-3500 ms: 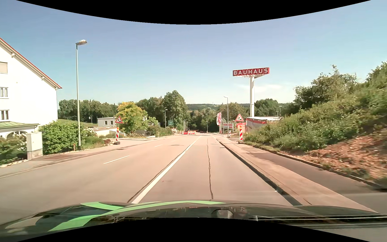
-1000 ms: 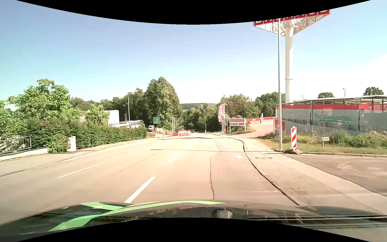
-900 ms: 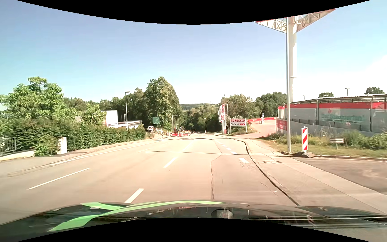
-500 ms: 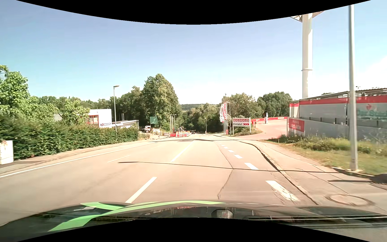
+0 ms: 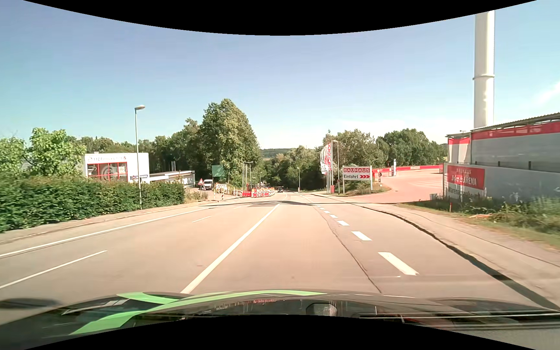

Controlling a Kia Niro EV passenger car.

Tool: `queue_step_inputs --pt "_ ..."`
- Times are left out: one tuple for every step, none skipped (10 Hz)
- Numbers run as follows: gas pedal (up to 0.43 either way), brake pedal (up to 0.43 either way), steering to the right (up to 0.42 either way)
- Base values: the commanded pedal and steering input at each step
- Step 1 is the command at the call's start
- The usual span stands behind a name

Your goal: Follow the waypoints while adhering to traffic rules and regulations

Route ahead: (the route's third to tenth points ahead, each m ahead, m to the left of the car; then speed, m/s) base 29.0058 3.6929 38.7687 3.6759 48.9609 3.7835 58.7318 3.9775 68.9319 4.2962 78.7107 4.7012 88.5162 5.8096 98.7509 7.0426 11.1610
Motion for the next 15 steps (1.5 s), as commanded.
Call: queue_step_inputs --pt "0.000 0.079 -0.006" --pt "0.000 0.085 -0.007" --pt "0.000 0.067 -0.008" --pt "0.000 0.030 -0.008" --pt "0.000 0.000 -0.008" --pt "0.000 0.000 -0.008" --pt "0.000 0.000 -0.008" --pt "0.000 0.000 -0.008" --pt "0.000 0.000 -0.008" --pt "0.000 0.000 -0.008" --pt "0.000 0.000 -0.008" --pt "0.000 0.000 -0.004" --pt "0.000 0.000 -0.003" --pt "0.000 0.000 -0.003" --pt "0.000 0.000 -0.003"
